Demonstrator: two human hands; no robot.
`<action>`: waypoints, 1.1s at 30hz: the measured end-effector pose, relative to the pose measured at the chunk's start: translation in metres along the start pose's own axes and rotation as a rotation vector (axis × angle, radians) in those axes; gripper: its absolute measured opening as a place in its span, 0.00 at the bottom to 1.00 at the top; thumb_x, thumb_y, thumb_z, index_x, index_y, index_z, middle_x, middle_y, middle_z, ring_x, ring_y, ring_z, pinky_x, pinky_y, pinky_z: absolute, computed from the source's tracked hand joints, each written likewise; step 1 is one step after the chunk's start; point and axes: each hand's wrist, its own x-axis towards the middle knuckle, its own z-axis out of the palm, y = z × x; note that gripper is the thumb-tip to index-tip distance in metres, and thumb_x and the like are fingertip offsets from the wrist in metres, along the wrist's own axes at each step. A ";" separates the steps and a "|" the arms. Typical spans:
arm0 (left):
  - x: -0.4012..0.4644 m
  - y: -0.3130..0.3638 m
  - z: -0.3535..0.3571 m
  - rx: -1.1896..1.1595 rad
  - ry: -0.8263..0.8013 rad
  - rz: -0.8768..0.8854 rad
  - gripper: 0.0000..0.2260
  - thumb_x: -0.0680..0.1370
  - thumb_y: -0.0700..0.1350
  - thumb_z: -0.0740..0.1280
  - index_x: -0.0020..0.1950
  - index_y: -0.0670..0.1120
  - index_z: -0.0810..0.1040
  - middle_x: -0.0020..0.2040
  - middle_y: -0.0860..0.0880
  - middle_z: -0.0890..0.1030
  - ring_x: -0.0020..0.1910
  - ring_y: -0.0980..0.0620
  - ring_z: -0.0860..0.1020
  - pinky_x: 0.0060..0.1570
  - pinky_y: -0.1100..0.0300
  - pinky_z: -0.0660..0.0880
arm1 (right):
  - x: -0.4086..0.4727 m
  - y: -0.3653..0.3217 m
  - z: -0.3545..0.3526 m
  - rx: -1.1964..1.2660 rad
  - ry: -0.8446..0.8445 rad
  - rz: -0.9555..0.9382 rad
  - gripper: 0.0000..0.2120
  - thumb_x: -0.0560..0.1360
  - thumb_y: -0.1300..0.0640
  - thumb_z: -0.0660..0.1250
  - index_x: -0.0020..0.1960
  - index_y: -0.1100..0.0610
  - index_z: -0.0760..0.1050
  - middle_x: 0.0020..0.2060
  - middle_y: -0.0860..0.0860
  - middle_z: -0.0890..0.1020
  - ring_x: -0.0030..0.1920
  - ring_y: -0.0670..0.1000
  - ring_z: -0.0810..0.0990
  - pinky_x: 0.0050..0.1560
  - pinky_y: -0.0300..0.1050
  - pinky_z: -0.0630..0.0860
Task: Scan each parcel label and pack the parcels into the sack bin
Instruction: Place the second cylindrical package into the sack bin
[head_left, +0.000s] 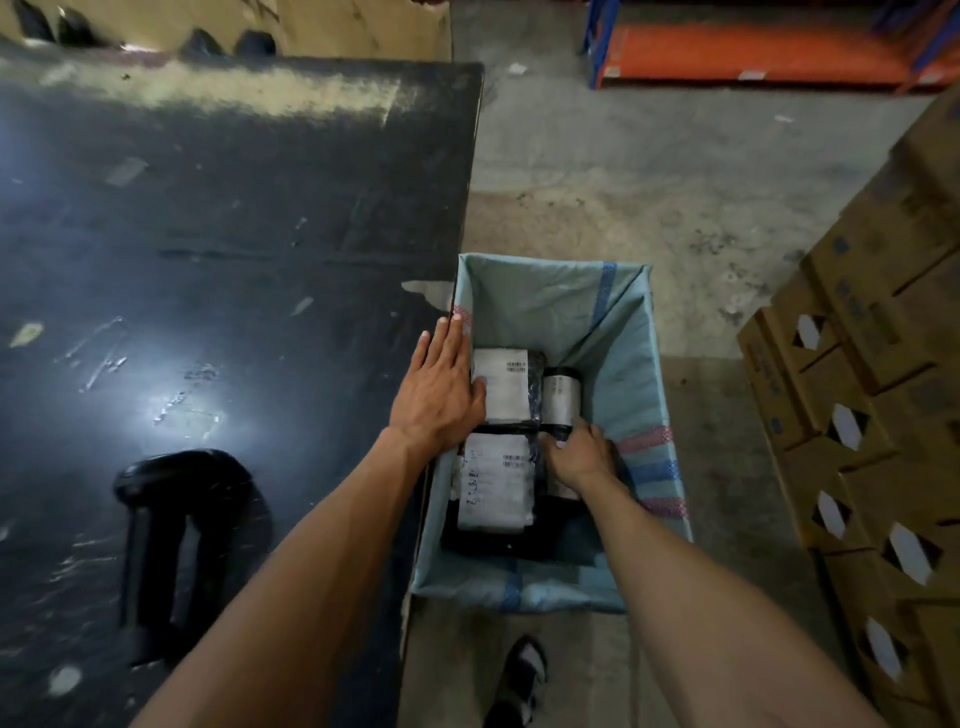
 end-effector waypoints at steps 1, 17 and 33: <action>-0.002 0.001 -0.004 -0.032 0.001 -0.002 0.33 0.84 0.52 0.53 0.82 0.38 0.42 0.83 0.43 0.41 0.82 0.47 0.40 0.80 0.52 0.39 | -0.009 -0.009 -0.006 -0.017 0.019 -0.023 0.33 0.83 0.43 0.65 0.80 0.62 0.65 0.76 0.63 0.70 0.74 0.65 0.71 0.73 0.58 0.71; -0.084 -0.118 -0.126 -0.015 0.271 0.079 0.21 0.83 0.50 0.60 0.67 0.35 0.74 0.65 0.37 0.77 0.67 0.40 0.73 0.72 0.51 0.62 | -0.180 -0.181 -0.018 -0.012 0.324 -0.369 0.34 0.81 0.36 0.63 0.78 0.58 0.69 0.75 0.58 0.73 0.75 0.59 0.72 0.72 0.52 0.71; -0.205 -0.298 -0.055 -0.137 0.062 -0.331 0.31 0.86 0.56 0.46 0.82 0.36 0.48 0.83 0.39 0.45 0.82 0.44 0.43 0.79 0.52 0.39 | -0.285 -0.296 0.148 0.022 0.105 -0.284 0.42 0.77 0.24 0.57 0.80 0.51 0.60 0.73 0.59 0.69 0.69 0.64 0.75 0.65 0.57 0.72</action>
